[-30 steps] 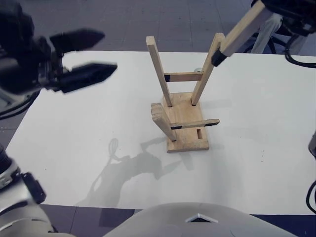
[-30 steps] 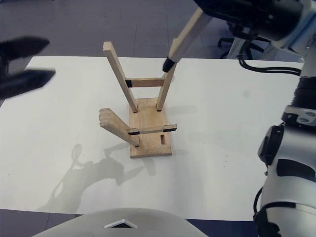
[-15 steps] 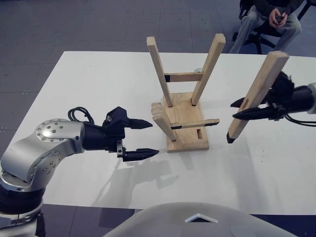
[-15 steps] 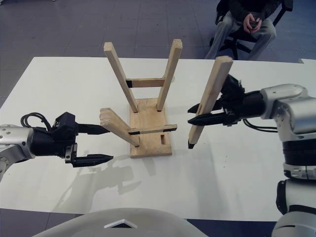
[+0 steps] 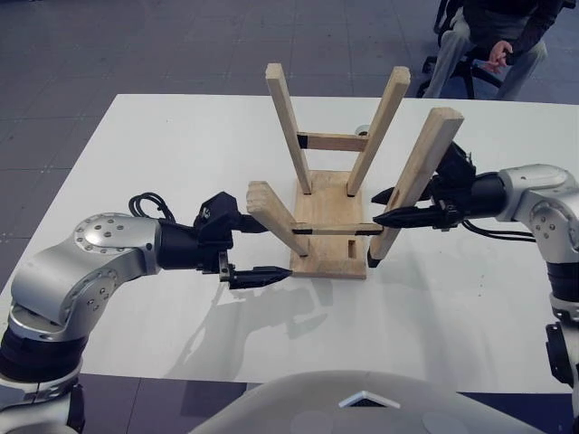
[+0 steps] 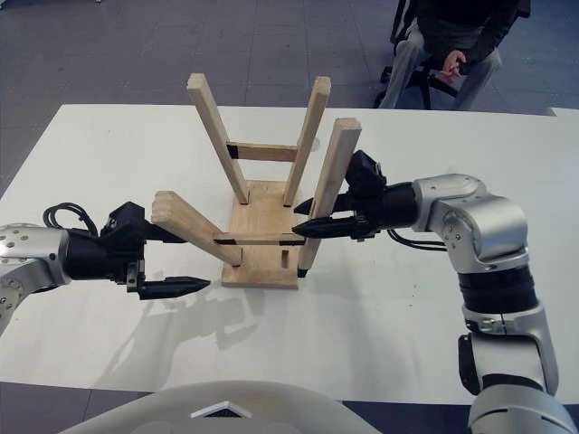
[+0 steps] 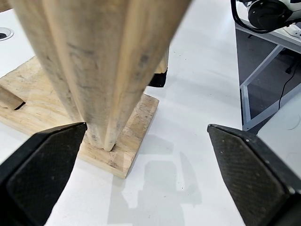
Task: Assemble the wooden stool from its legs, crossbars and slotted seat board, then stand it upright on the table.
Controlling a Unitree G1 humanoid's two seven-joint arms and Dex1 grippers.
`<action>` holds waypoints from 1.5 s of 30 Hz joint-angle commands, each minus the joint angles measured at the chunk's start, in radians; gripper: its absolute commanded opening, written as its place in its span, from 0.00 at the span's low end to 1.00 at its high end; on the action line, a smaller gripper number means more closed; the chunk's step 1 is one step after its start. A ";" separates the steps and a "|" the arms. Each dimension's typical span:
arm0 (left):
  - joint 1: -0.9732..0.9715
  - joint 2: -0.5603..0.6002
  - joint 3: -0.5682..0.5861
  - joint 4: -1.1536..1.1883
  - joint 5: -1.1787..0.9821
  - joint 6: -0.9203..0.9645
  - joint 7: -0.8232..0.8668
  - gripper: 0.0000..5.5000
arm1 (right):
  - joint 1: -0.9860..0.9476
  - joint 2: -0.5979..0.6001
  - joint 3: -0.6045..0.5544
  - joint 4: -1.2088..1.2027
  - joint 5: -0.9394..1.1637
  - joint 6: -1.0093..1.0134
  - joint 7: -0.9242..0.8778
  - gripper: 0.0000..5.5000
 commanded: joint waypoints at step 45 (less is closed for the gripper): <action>-0.011 0.007 -0.016 0.170 0.089 -0.065 -0.018 0.86 | 0.410 0.040 -0.010 0.699 -0.219 -1.032 0.164 0.37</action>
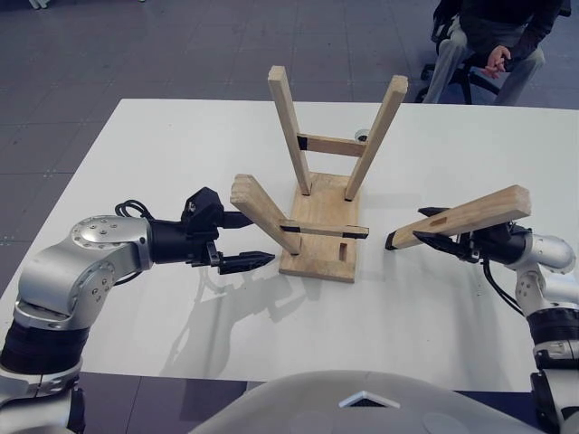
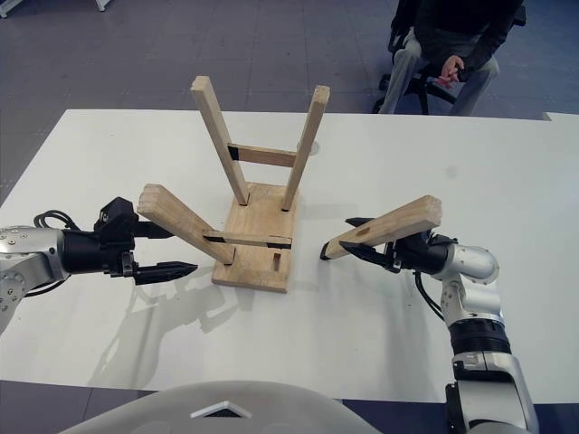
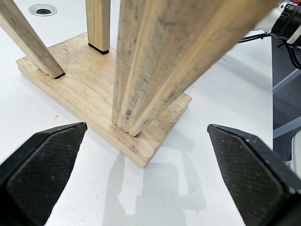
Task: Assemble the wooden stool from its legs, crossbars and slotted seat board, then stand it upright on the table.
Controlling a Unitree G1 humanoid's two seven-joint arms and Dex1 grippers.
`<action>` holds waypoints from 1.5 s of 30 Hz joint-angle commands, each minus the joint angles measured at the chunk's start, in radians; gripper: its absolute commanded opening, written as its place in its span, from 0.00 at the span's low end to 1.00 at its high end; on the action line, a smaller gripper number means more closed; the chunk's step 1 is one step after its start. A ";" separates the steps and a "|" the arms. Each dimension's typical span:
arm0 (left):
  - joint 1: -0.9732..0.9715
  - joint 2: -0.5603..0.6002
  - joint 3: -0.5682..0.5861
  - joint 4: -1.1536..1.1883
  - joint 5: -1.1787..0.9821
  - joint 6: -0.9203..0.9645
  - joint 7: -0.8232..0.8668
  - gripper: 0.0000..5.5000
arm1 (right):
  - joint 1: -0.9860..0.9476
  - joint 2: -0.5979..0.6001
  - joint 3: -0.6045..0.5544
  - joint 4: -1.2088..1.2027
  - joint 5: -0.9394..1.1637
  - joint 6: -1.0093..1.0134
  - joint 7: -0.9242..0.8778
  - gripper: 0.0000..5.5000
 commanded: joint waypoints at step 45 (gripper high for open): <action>-0.079 0.013 -0.035 0.018 0.024 0.030 -0.038 0.86 | 0.068 0.099 0.101 -0.523 -0.071 0.354 -0.181 0.37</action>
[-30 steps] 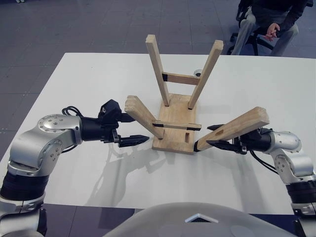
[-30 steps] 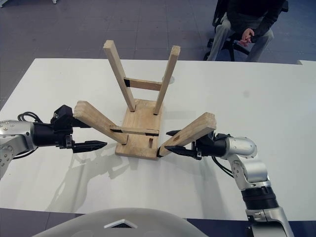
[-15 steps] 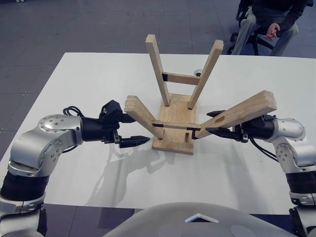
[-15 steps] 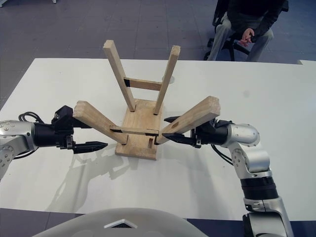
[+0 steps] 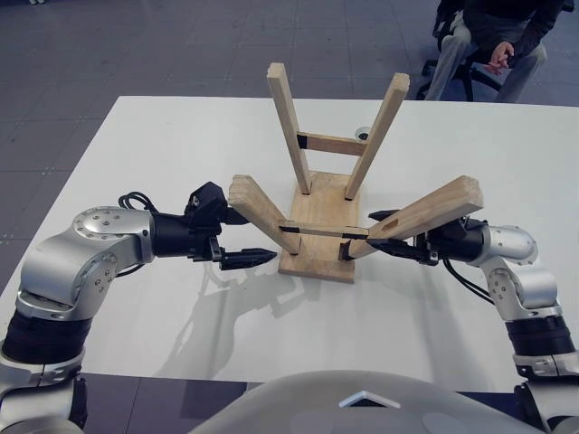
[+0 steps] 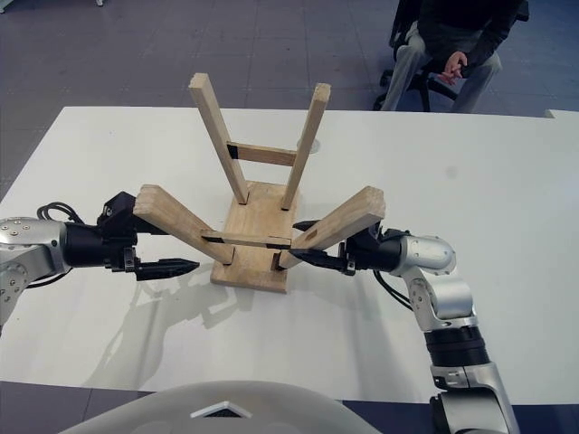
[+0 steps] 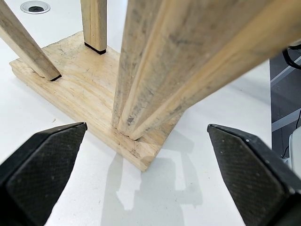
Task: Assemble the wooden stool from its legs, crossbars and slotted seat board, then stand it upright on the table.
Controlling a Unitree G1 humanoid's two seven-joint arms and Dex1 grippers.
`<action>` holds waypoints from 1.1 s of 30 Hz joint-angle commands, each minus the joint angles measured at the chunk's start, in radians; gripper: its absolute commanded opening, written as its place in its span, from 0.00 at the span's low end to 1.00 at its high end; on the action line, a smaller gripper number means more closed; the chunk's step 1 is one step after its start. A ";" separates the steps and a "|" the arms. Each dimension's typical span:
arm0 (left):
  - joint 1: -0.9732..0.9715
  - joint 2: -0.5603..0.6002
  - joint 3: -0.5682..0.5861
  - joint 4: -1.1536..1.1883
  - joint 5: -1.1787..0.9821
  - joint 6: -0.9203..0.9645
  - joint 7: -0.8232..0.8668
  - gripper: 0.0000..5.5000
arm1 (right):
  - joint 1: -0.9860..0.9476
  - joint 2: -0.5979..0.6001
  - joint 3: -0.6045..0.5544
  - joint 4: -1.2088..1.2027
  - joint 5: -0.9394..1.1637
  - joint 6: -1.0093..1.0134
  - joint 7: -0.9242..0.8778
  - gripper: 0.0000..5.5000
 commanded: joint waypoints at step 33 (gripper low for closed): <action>-0.022 -0.020 0.028 -0.028 -0.024 0.017 0.023 0.86 | -0.052 0.004 0.104 0.123 -0.142 -0.114 0.010 0.37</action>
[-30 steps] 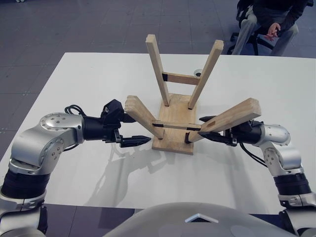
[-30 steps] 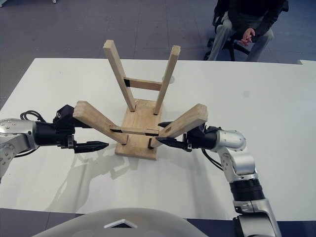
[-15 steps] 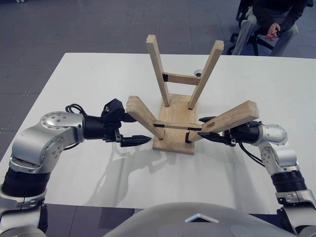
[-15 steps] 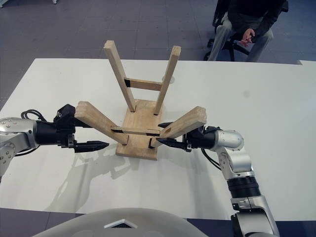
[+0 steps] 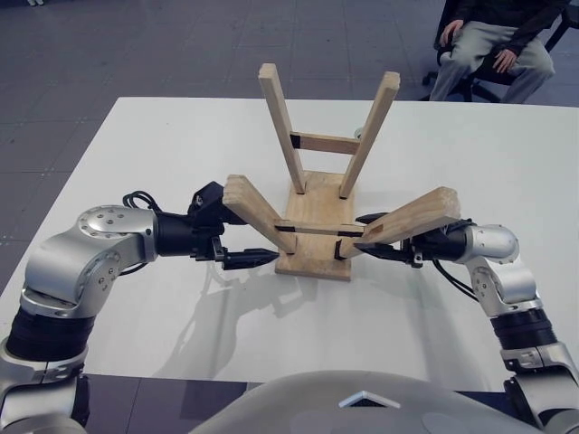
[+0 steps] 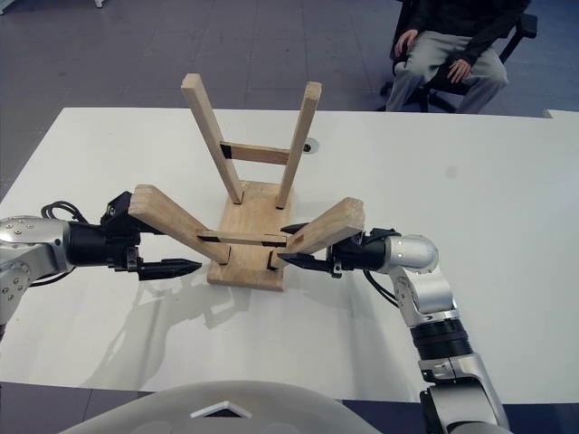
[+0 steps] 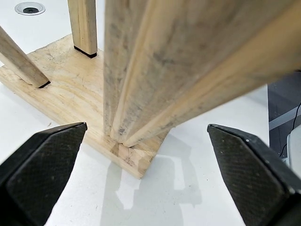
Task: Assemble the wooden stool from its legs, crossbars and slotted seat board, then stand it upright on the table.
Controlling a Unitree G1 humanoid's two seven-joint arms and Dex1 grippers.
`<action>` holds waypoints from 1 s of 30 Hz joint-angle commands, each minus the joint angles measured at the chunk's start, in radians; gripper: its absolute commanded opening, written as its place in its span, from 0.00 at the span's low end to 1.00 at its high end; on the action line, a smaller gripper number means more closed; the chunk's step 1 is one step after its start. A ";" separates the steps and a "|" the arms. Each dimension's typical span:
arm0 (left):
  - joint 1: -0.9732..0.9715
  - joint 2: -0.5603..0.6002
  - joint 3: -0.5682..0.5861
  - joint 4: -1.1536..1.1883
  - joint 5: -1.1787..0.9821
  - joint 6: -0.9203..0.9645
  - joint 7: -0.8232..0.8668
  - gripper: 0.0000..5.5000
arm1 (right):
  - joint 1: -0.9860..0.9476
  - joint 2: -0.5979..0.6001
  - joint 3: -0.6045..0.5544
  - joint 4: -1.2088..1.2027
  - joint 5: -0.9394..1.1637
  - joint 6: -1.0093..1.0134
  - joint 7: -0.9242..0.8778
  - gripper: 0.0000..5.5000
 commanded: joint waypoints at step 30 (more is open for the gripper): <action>-0.281 -0.009 0.146 -0.150 -0.273 0.121 0.157 0.86 | -0.054 -0.064 0.120 0.147 -0.107 0.147 -0.059 0.37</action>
